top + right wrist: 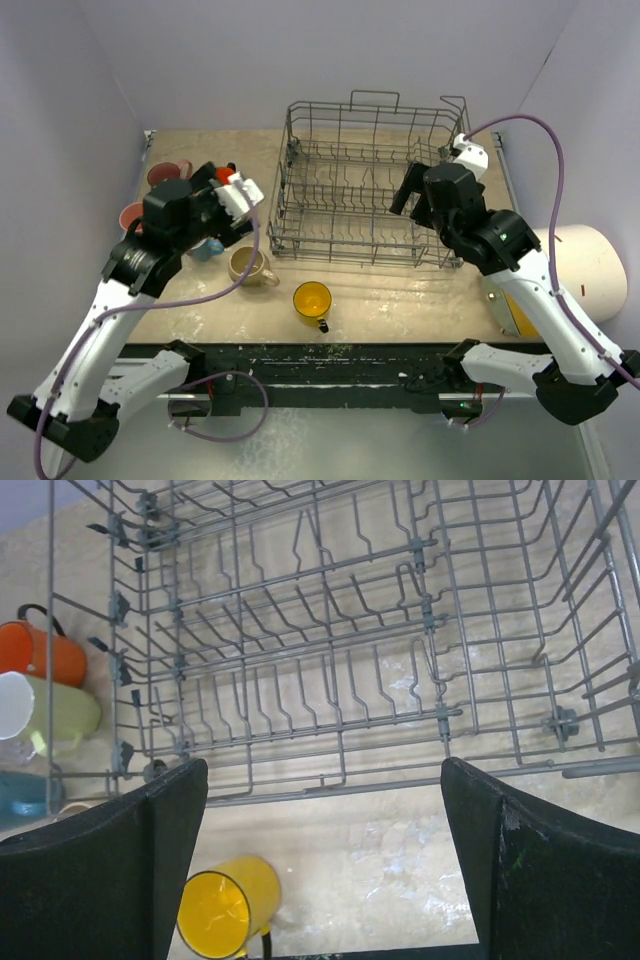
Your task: Unload the cups from the dish rack
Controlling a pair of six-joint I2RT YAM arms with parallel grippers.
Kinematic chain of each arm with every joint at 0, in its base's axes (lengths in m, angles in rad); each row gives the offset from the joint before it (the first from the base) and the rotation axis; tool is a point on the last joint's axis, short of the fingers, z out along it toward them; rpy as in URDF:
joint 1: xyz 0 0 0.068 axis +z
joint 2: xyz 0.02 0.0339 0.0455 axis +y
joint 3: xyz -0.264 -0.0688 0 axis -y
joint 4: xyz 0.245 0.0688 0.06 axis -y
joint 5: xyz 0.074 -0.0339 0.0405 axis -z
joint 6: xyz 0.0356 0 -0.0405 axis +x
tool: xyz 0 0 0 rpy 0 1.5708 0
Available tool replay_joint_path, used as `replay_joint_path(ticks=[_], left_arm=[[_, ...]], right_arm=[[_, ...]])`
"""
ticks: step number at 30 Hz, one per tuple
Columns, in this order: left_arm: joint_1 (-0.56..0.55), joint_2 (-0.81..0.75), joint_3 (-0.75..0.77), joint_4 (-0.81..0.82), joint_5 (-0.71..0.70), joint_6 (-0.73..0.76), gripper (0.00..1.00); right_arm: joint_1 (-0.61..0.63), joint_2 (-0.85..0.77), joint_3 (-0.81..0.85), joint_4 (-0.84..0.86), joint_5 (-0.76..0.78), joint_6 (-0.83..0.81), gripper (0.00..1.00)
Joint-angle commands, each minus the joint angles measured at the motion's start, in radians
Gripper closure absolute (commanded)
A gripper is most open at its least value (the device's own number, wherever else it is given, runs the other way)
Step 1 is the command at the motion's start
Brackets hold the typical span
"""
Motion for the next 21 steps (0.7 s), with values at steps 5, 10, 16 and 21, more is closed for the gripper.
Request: replay_joint_path(ticks=[5,10,16,21], left_arm=[[0.184,-0.298,-0.365,0.248,-0.165,-0.320,0.01],[0.248,-0.363,-0.579,0.397,-0.157,-0.381,0.01],[0.281,-0.357,-0.721,0.492,-0.096,-0.418,0.01],[0.305,-0.468,-0.882,0.615,-0.037,-0.461,0.01]], right_arm=[[-0.001,-0.071,-0.118,0.127,0.137,-0.023,0.00],[-0.001,-0.253,-0.366,0.420,0.203,-0.121,0.00],[0.000,-0.393,-0.538,0.527,0.251,-0.242,0.00],[-0.001,-0.351,-0.564,0.375,0.415,-0.154,0.00]])
